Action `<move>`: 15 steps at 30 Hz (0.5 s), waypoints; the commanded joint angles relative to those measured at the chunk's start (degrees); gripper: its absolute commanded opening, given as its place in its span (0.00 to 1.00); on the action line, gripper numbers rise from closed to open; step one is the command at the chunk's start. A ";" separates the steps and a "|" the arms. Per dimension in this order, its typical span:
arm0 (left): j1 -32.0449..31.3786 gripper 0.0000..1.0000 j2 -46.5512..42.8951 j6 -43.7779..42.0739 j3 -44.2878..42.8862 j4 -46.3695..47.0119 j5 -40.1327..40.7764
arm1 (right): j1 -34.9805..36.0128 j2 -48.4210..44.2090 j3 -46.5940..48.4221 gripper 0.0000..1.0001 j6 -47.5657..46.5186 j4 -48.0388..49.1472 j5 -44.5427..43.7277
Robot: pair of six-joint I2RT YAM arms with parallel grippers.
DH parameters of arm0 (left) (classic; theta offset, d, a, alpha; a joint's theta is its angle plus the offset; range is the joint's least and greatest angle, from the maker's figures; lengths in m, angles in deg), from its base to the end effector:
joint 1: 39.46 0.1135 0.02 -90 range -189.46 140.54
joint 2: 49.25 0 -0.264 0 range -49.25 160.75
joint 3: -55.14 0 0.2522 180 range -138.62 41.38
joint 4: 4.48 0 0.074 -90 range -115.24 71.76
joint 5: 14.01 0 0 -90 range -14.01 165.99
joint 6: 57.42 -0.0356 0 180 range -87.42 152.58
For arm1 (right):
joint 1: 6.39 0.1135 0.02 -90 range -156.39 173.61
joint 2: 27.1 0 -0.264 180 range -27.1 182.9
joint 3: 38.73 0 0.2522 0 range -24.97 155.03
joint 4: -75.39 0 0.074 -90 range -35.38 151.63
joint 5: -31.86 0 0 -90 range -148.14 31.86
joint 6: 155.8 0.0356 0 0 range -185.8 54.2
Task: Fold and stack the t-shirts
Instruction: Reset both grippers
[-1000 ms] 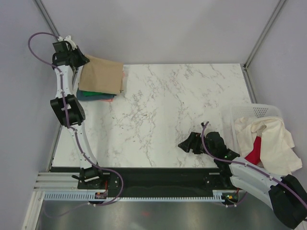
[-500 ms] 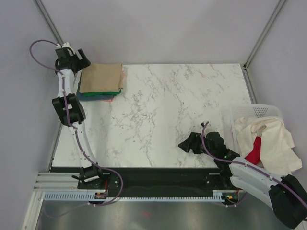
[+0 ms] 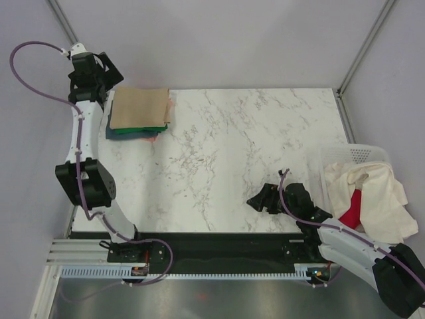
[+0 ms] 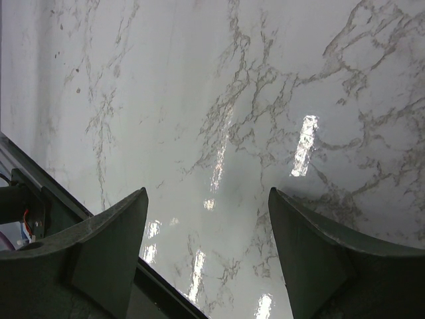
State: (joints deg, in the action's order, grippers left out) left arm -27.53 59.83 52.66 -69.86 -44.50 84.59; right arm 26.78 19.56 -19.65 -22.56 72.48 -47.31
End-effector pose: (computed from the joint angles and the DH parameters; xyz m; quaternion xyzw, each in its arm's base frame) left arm 0.4377 0.0979 0.3876 -0.2699 0.7931 0.0242 0.5455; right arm 0.1271 0.0911 0.1335 0.0292 0.8651 0.3700 0.3376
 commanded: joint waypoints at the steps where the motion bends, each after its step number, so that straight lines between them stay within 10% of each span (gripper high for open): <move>1: -1.90 1.00 -11.25 4.97 11.72 2.00 0.55 | 0.14 0.28 -0.31 0.82 -0.88 -0.92 0.07; 15: -6.74 1.00 -59.46 3.04 62.32 2.00 -37.32 | 0.14 -0.95 -0.40 0.83 -0.53 -2.06 -0.02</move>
State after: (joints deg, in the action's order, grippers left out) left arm -34.24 5.65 57.18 -14.91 -42.12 61.86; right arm 26.78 19.10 -19.67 -22.53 72.08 -47.25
